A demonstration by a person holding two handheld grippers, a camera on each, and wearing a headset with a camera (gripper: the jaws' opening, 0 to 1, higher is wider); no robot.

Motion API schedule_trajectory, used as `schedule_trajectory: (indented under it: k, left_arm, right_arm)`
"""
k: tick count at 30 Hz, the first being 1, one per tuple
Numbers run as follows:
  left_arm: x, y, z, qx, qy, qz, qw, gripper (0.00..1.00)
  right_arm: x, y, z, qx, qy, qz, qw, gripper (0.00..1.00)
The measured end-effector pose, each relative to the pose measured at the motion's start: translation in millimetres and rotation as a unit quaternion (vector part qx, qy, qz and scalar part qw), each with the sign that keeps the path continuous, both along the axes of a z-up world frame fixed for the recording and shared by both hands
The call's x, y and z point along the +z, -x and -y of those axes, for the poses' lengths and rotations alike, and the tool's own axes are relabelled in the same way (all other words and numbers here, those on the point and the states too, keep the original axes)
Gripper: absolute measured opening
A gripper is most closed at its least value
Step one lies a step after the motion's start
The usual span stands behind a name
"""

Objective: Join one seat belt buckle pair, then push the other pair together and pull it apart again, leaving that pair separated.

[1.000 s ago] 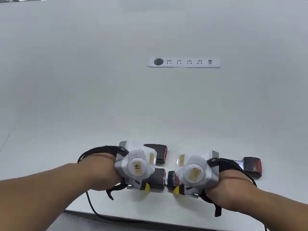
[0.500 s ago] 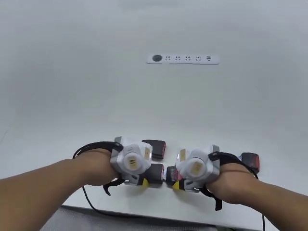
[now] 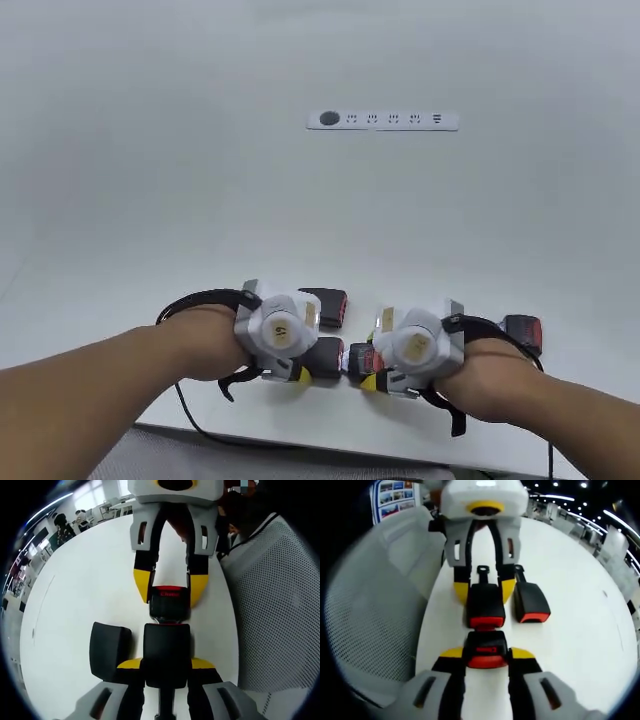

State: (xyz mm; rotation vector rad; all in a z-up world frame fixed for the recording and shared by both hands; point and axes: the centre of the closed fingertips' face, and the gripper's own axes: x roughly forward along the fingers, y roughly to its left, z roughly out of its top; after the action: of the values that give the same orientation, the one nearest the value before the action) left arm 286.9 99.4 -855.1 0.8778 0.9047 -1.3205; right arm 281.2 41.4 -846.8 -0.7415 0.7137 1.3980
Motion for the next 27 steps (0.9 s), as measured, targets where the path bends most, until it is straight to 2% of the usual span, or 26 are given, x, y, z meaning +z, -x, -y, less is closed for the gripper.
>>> schedule_trajectory:
  k: [6,16,25,27]
  left_arm:
    - [-0.5,0.0,0.3,0.006,-0.002,-0.004,1.0000,0.34]
    - [0.5,1.8,0.6,0.009,-0.007,-0.008,0.9999,0.34]
    - [0.7,2.9,1.1,-0.010,-0.016,-0.005,0.9998,0.35]
    - [0.1,2.2,0.5,0.000,-0.015,-0.008,0.9999,0.35]
  right_arm:
    - [-0.2,-0.7,-0.3,0.000,-0.001,-0.006,1.0000,0.32]
    - [0.0,-0.8,-0.6,0.007,-0.004,0.000,1.0000,0.33]
    - [1.0,-1.0,2.5,0.005,-0.009,0.002,0.9999,0.34]
    - [2.1,-1.9,4.5,0.003,-0.008,0.000,1.0000,0.34]
